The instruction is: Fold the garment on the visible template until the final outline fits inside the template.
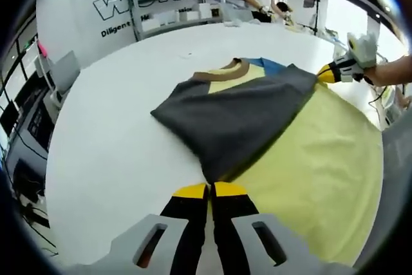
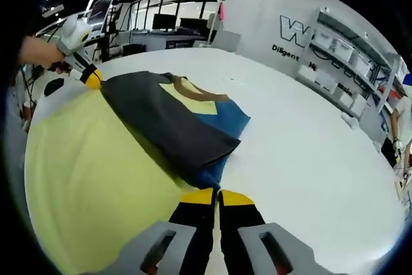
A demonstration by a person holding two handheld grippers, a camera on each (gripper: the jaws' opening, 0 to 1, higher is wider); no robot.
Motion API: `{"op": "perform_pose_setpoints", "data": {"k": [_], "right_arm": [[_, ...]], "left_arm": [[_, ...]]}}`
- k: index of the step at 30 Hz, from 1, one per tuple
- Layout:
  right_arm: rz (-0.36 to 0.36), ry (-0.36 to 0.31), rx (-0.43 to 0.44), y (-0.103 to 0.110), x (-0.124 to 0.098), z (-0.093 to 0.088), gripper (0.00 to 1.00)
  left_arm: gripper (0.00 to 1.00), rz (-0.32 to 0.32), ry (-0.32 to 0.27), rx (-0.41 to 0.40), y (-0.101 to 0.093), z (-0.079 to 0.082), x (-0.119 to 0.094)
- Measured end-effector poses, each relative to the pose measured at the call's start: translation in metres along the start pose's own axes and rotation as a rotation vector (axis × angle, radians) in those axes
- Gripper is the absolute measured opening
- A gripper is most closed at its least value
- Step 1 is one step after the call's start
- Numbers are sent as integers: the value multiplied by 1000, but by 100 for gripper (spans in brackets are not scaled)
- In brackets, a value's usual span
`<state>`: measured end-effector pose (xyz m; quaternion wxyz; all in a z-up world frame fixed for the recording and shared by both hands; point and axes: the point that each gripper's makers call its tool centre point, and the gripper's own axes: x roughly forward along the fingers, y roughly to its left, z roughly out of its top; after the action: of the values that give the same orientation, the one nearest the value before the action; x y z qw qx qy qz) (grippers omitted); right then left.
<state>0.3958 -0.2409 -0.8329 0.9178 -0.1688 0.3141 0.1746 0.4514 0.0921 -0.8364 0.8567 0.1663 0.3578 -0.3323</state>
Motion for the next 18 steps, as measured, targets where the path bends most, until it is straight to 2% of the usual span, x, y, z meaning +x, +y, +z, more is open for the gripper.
{"op": "perform_pose_setpoints", "data": {"k": [7, 16, 18], "right_arm": [[-3, 0, 43, 7, -1, -9, 0], [-25, -8, 53, 4, -2, -12, 0], [-14, -20, 99, 6, -2, -10, 0]], "left_arm": [[5, 0, 3, -22, 0, -3, 0], [5, 6, -3, -31, 0, -5, -1], [6, -4, -7, -44, -2, -4, -1]]}}
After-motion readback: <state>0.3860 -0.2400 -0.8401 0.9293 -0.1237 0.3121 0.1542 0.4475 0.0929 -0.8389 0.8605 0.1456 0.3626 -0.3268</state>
